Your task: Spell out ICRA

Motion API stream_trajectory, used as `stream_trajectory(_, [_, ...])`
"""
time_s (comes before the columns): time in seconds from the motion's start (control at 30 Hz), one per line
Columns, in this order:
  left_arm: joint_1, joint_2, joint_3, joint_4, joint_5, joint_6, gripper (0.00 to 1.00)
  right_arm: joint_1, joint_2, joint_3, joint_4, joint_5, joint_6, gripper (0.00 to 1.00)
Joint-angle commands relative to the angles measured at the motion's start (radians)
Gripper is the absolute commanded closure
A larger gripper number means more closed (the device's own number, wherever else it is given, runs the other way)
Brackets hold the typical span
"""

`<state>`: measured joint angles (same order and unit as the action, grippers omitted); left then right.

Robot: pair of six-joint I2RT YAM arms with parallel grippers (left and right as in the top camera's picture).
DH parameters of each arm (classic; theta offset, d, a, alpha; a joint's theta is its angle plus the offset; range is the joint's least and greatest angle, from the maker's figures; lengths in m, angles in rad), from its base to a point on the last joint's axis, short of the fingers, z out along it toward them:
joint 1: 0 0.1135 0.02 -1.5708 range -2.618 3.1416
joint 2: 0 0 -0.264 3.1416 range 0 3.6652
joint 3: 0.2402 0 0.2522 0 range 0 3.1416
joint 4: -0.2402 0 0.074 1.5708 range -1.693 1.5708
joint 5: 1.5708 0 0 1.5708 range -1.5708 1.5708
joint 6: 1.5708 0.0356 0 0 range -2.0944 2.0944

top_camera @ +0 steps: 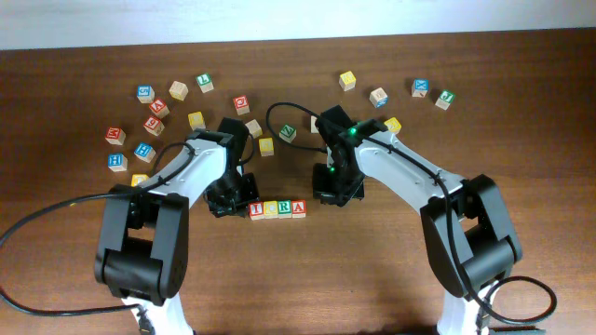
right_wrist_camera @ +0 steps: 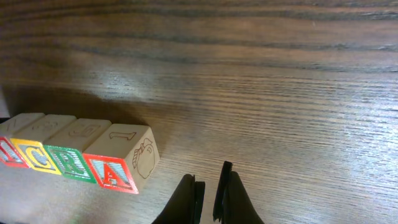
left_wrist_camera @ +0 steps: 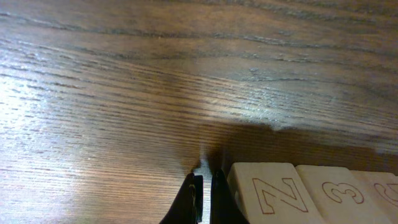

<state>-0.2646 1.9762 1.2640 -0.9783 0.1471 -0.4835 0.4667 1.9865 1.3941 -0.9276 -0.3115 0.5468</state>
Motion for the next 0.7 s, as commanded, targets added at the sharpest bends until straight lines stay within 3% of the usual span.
stream_trajectory(0.0, [0.0, 0.004, -0.007, 0.01, 0.014, -0.001, 1.0, 0.008, 0.019, -0.013, 0.019, -0.019, 0.015, 0.95])
stream_trajectory(0.67, [-0.024, 0.004, -0.007, 0.066, 0.048, 0.04, 1.0, 0.083, 0.019, -0.065, 0.143, -0.058, 0.143, 0.95])
